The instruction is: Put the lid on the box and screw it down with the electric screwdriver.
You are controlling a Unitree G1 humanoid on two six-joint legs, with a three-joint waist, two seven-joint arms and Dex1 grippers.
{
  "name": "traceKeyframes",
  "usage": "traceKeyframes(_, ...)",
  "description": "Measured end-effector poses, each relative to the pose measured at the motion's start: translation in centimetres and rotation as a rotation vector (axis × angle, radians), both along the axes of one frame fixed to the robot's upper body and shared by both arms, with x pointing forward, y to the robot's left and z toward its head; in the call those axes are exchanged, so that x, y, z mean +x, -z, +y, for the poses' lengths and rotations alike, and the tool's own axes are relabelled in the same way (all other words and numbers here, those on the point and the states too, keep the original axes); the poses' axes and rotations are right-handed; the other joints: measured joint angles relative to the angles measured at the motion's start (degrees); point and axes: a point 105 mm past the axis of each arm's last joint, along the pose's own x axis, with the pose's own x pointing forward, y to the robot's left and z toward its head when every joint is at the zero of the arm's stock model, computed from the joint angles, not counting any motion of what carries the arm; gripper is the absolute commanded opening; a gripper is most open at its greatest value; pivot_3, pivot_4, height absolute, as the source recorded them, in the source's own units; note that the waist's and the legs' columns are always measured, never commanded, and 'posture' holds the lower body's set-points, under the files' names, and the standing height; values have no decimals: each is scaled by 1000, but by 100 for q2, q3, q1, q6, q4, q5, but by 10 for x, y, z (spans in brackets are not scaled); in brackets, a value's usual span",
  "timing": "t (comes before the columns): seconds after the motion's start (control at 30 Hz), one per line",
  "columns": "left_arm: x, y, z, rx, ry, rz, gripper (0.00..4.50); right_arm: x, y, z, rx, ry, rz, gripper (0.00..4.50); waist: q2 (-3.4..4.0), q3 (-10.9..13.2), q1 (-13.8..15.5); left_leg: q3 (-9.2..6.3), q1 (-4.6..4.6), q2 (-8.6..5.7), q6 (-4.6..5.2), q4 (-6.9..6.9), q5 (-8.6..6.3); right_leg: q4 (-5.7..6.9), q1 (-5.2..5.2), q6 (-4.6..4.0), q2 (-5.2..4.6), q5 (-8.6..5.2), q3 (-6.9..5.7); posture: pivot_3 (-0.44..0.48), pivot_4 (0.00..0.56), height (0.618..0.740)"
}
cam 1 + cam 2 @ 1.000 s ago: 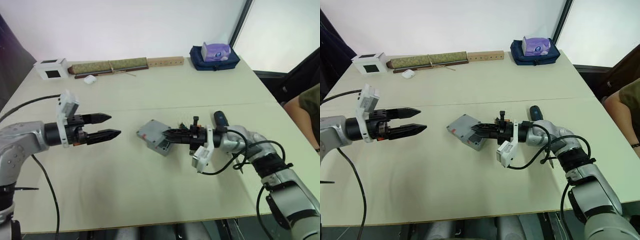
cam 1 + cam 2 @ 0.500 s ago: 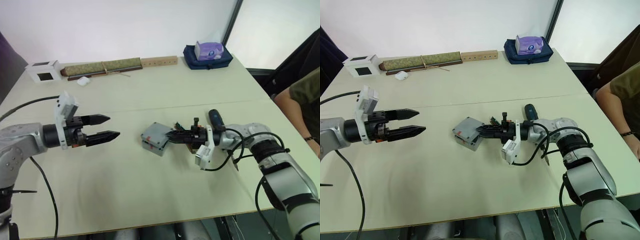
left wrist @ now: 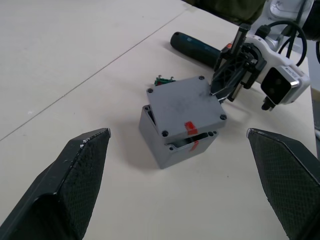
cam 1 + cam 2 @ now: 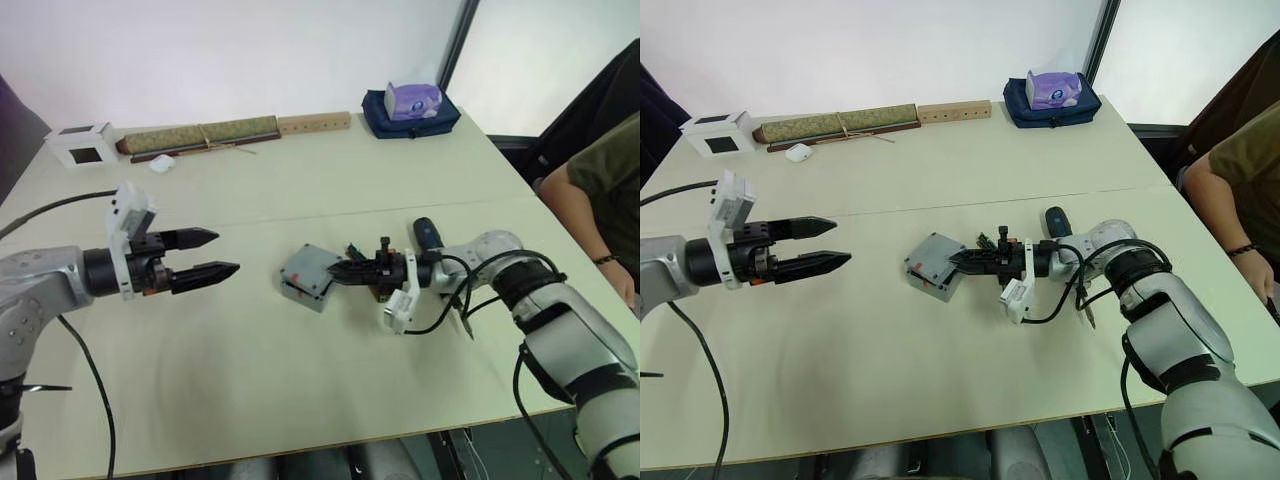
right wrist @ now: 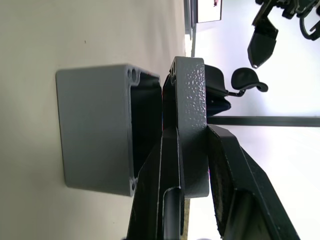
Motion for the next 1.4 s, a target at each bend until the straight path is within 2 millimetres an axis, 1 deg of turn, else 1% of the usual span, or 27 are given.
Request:
traceKeyframes(0.4,-2,-1,0,9,-13,-14,4491,2,1,2,-11,-63,-61,187,-1,-1,2,-2,0,-4,-15,-1,8,5,-1,0,-3,0,0,0,150,740)
traceKeyframes(0.93,-2,0,0,15,-26,-17,4491,4,0,4,-36,-97,-35,187,-1,-1,3,-5,1,-5,-16,-2,9,8,-1,0,-4,1,0,0,150,740)
traceKeyframes(1.17,-4,2,1,13,-33,-12,4491,4,3,3,-48,-113,-33,187,-1,-1,2,-5,2,-6,-19,-2,11,8,-1,0,-4,1,0,0,150,740)
traceKeyframes(1.4,-7,0,1,12,-40,-23,4491,4,3,2,-54,-125,-37,187,-1,-2,7,-7,2,-7,-20,-4,11,8,-1,0,-5,1,-1,0,150,740)
